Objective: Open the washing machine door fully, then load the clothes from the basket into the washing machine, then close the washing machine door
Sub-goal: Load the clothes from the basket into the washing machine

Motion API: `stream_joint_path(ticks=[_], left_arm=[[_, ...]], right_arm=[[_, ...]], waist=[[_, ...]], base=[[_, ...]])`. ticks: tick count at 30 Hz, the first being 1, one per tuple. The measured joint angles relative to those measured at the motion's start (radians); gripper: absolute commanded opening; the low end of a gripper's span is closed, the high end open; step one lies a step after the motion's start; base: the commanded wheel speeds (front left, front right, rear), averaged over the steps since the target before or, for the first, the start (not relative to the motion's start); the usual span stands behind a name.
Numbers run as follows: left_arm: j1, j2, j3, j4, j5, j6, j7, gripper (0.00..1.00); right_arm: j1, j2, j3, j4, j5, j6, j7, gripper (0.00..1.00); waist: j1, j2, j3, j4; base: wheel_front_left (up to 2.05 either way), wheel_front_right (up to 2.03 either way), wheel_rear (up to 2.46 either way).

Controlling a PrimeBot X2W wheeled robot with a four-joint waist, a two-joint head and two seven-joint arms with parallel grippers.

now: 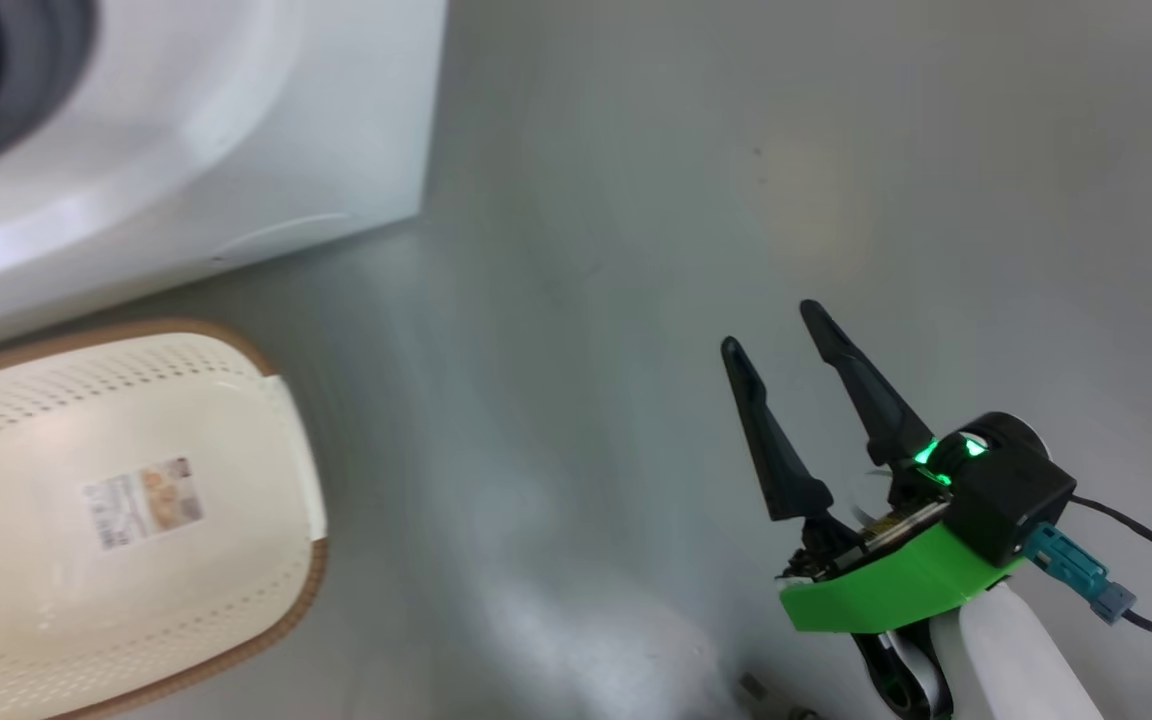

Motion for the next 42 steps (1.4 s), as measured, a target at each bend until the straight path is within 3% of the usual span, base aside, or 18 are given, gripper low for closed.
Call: stream_joint_path(ticks=[7, 12, 23, 24, 25, 26, 27, 42], left_arm=[[-0.132, 0.076, -0.016, -0.027, 0.058, 0.004, -0.046, 0.00], [-0.212, 0.107, -0.036, -0.049, 0.104, 0.032, -0.133, 0.00], [-0.251, 0.126, -0.050, 0.037, 0.126, 0.064, -0.174, 0.00], [-0.251, 0.127, -0.050, 0.045, 0.123, 0.064, -0.169, 0.07], [-0.251, 0.126, -0.048, 0.053, 0.119, 0.064, -0.168, 0.39], [-0.251, 0.126, -0.046, 0.061, 0.116, 0.065, -0.168, 0.89], [-0.251, 0.126, -0.046, 0.067, 0.114, 0.065, -0.169, 1.00], [-0.214, 0.105, -0.048, 0.089, 0.079, 0.070, -0.232, 1.00]], right_arm=[[-0.029, 0.001, 0.016, 0.020, 0.022, 0.000, -0.004, 1.00], [-0.031, 0.001, 0.021, 0.020, 0.023, 0.000, -0.004, 1.00], [-0.052, 0.002, 0.036, 0.015, 0.057, 0.000, -0.004, 1.00], [-0.055, 0.002, 0.036, 0.015, 0.058, 0.000, -0.004, 1.00], [-0.056, 0.002, 0.036, 0.015, 0.058, 0.000, -0.004, 1.00], [-0.056, 0.002, 0.036, 0.015, 0.058, 0.000, -0.004, 1.00], [-0.057, 0.002, 0.035, 0.015, 0.058, 0.000, -0.004, 1.00], [-0.066, 0.001, 0.016, 0.018, 0.055, 0.000, -0.011, 1.00]], waist=[[0.0000, 0.0000, 0.060, -0.061], [0.0000, 0.0000, 0.090, -0.088], [0.0000, 0.0000, 0.125, -0.107], [0.0000, 0.0000, 0.126, -0.107], [0.0000, 0.0000, 0.128, -0.108], [0.0000, 0.0000, 0.129, -0.107], [0.0000, 0.0000, 0.130, -0.107], [-0.0001, 0.0000, 0.109, -0.070]], base=[[0.00, 0.00, 0.00], [0.00, 0.00, 0.00], [0.00, 0.00, 0.00], [0.00, 0.00, 0.00], [0.00, 0.00, 0.00], [0.00, 0.00, 0.00], [0.00, 0.00, 0.00], [0.00, 0.00, 0.00]])
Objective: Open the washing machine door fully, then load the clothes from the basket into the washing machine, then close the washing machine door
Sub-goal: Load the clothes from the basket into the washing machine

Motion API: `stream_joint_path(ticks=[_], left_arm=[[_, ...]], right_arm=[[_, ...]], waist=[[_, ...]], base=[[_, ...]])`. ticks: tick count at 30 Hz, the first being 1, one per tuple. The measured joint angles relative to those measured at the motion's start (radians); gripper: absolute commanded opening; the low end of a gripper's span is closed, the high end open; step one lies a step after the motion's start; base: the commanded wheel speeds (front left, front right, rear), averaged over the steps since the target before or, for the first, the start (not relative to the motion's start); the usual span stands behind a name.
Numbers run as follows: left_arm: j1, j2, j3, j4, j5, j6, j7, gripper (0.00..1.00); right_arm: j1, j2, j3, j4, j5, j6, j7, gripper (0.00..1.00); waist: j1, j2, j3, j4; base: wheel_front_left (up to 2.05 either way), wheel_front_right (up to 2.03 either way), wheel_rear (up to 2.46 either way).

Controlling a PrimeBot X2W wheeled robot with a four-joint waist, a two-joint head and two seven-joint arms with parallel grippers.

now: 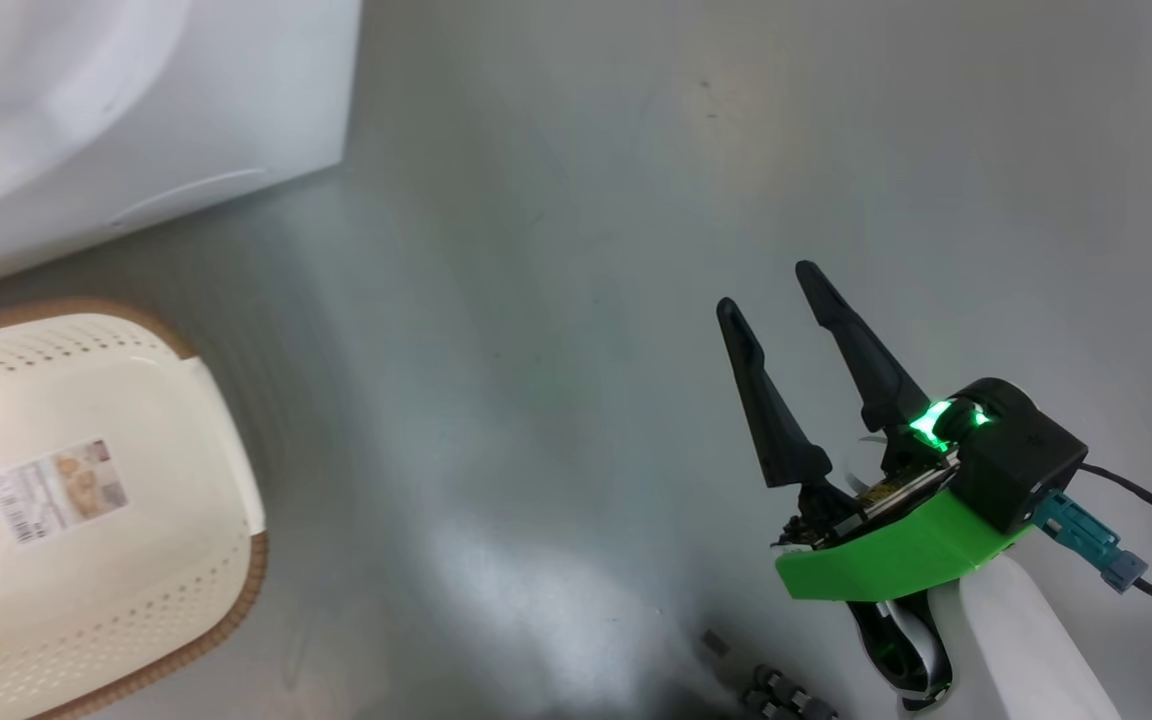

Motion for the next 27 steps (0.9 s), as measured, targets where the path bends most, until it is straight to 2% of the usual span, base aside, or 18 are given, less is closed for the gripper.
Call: stream_joint_path(ticks=[5, 12, 27], left_arm=[[0.108, -0.039, 0.003, -0.042, -0.023, 0.021, -0.045, 1.00], [0.303, -0.096, 0.012, -0.200, -0.061, 0.057, -0.102, 1.00], [0.912, -0.164, 0.035, -0.787, -0.092, 0.208, -0.123, 1.00]], right_arm=[[0.001, 0.000, -0.008, 0.001, -0.017, 0.000, 0.000, 1.00], [0.009, -0.001, -0.018, 0.005, -0.056, 0.000, 0.000, 1.00], [0.106, -0.002, -0.076, 0.014, -0.117, 0.000, 0.030, 1.00]], waist=[[0.0001, 0.0000, -0.023, 0.031], [0.0001, 0.0000, -0.062, 0.090], [0.0001, 0.0000, -0.218, 0.195]], base=[[0.00, 0.00, 0.00], [0.00, 0.00, 0.00], [0.00, 0.00, 0.00]])
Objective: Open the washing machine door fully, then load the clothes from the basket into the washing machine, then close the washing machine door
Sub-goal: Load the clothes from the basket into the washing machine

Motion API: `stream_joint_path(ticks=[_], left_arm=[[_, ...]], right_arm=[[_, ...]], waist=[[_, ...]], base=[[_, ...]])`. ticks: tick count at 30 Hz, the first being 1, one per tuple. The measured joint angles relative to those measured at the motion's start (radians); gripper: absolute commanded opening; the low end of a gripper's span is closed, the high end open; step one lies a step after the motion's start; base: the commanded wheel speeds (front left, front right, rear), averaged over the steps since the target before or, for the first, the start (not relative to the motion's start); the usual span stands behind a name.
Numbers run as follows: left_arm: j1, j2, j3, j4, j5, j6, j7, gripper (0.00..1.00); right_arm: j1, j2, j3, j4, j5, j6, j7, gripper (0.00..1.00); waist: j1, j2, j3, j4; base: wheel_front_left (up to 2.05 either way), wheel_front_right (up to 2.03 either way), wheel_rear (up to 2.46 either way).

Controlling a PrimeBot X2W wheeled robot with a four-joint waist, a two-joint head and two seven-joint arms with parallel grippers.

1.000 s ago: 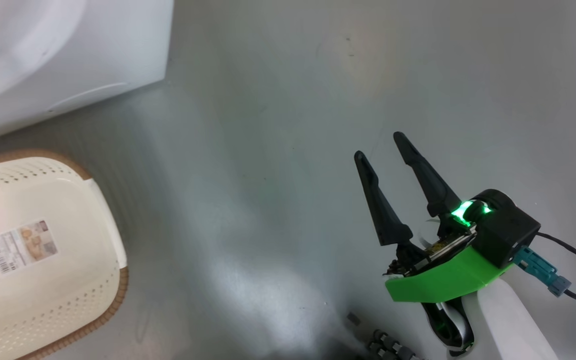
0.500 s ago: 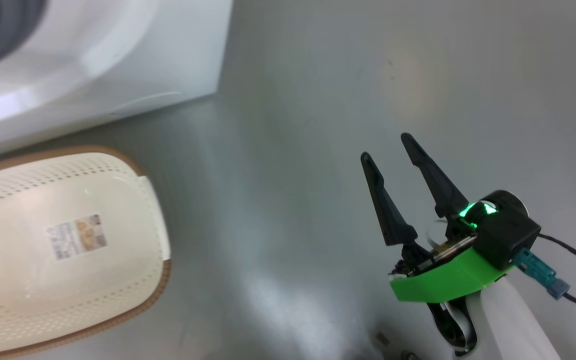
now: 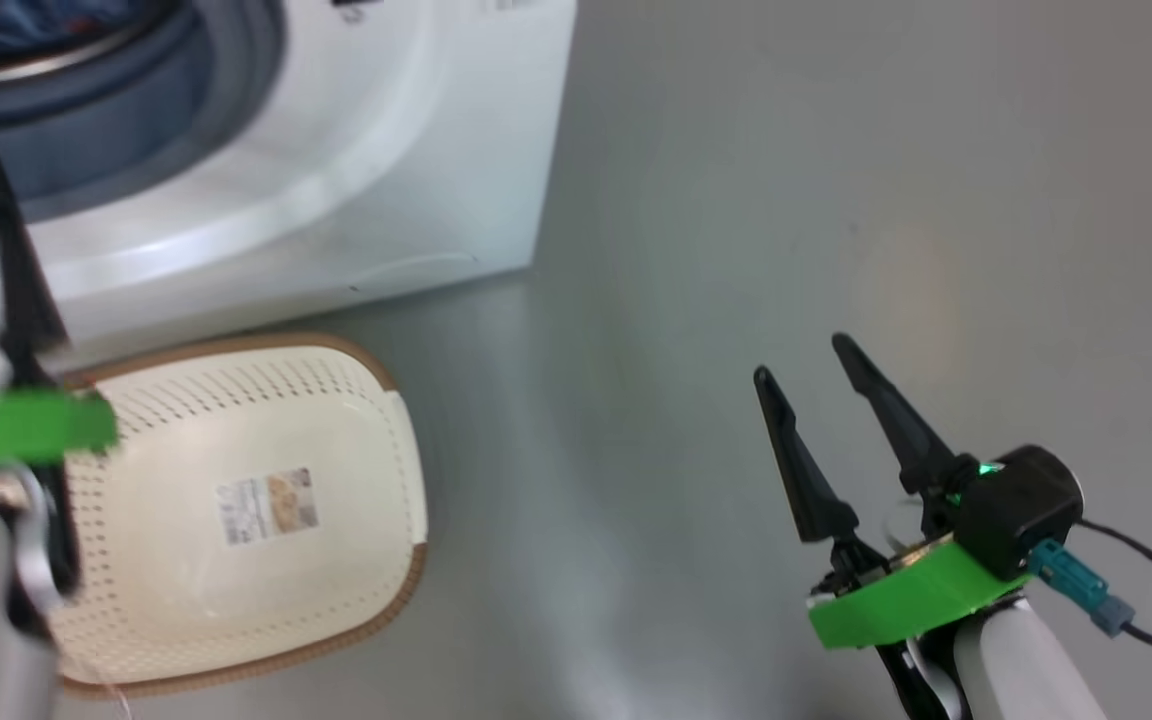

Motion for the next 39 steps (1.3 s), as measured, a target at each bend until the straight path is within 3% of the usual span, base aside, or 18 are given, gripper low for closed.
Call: stream_joint_path(ticks=[8, 17, 30, 39], left_arm=[[0.288, -0.044, -0.038, -0.189, -0.001, 0.060, 0.002, 1.00], [0.481, -0.082, -0.102, -0.244, -0.009, 0.077, 0.002, 1.00], [0.611, -0.078, -0.160, -0.245, -0.008, 0.088, 0.051, 1.00], [0.633, -0.072, -0.174, -0.255, -0.008, 0.088, 0.062, 1.00]], right_arm=[[0.083, -0.001, -0.035, -0.007, -0.030, 0.000, 0.033, 1.00], [0.177, -0.002, -0.067, -0.032, -0.043, 0.000, 0.077, 1.00], [0.310, 0.001, -0.101, -0.090, -0.051, 0.000, 0.132, 1.00], [0.338, 0.003, -0.098, -0.119, -0.059, 0.000, 0.148, 1.00]], waist=[[0.0000, 0.0000, -0.107, 0.051], [0.0000, -0.0001, -0.236, 0.108], [0.0000, 0.0000, -0.399, 0.187], [0.0000, 0.0000, -0.453, 0.206]], base=[[0.00, 0.00, 0.00], [0.00, 0.00, 0.00], [0.00, 0.00, 0.00], [0.00, 0.00, 0.00]])
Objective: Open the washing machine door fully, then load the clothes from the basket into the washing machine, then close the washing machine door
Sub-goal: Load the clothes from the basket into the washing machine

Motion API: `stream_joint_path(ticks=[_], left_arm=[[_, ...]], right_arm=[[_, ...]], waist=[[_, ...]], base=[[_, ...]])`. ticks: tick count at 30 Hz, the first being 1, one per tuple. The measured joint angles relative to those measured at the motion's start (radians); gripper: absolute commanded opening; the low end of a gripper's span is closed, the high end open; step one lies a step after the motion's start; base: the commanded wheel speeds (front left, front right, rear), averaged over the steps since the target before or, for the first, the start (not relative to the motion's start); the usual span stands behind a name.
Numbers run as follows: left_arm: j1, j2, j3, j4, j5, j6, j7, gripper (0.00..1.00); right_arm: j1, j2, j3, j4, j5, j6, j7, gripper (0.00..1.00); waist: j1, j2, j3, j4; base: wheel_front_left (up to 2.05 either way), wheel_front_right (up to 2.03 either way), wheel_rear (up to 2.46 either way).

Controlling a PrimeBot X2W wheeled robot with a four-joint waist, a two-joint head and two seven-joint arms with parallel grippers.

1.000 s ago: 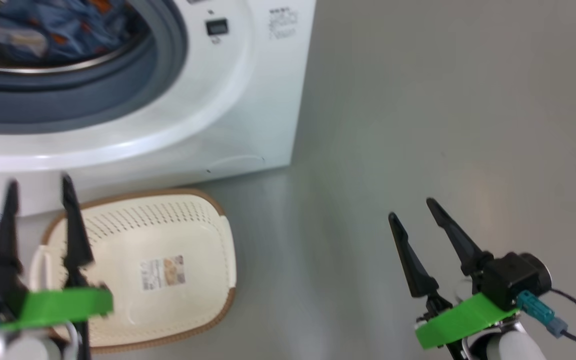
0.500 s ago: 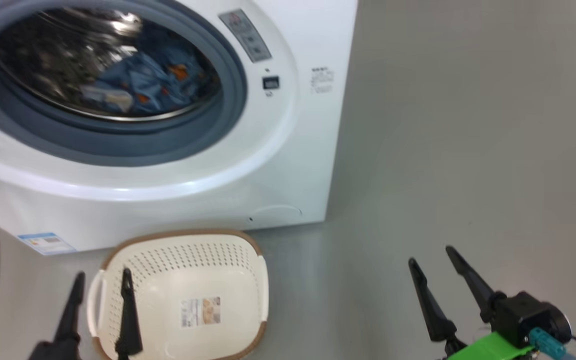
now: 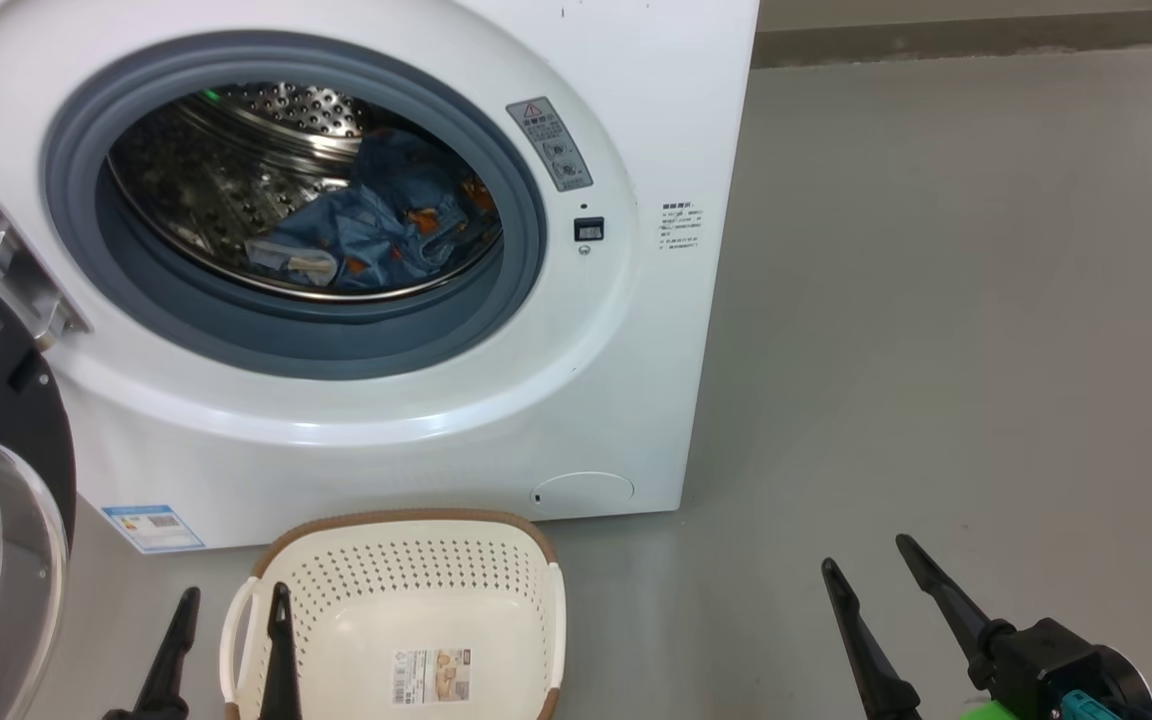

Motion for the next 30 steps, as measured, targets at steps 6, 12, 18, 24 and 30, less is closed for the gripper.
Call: stream_joint_path(ticks=[6, 12, 18, 24, 30], left_arm=[[0.002, 0.000, -0.010, 0.000, 0.000, 0.000, 0.000, 1.00], [0.002, 0.000, -0.014, 0.001, 0.000, 0.000, 0.000, 1.00], [0.002, 0.002, -0.016, 0.004, 0.000, 0.000, 0.000, 1.00], [0.001, 0.011, -0.022, 0.007, 0.001, 0.000, 0.003, 1.00], [0.001, 0.012, -0.023, 0.007, 0.001, 0.006, 0.003, 1.00]], right_arm=[[0.016, 0.000, -0.002, -0.008, 0.000, 0.000, 0.009, 1.00], [0.034, 0.001, -0.005, -0.012, 0.000, 0.000, 0.016, 1.00], [0.034, 0.001, -0.008, -0.013, 0.000, 0.000, 0.016, 1.00], [0.034, 0.001, -0.011, -0.013, 0.001, 0.000, 0.016, 1.00], [0.034, 0.001, -0.013, -0.013, 0.001, 0.000, 0.016, 1.00]], waist=[[0.0000, 0.0000, -0.025, -0.004], [0.0000, 0.0000, -0.042, -0.010], [0.0000, 0.0000, -0.050, -0.011], [0.0000, 0.0000, -0.050, -0.009], [0.0000, 0.0000, -0.050, -0.006]], base=[[0.00, 0.00, 0.00], [0.00, 0.00, 0.00], [0.00, 0.00, 0.00], [0.00, 0.00, 0.00], [0.00, 0.00, 0.00]])
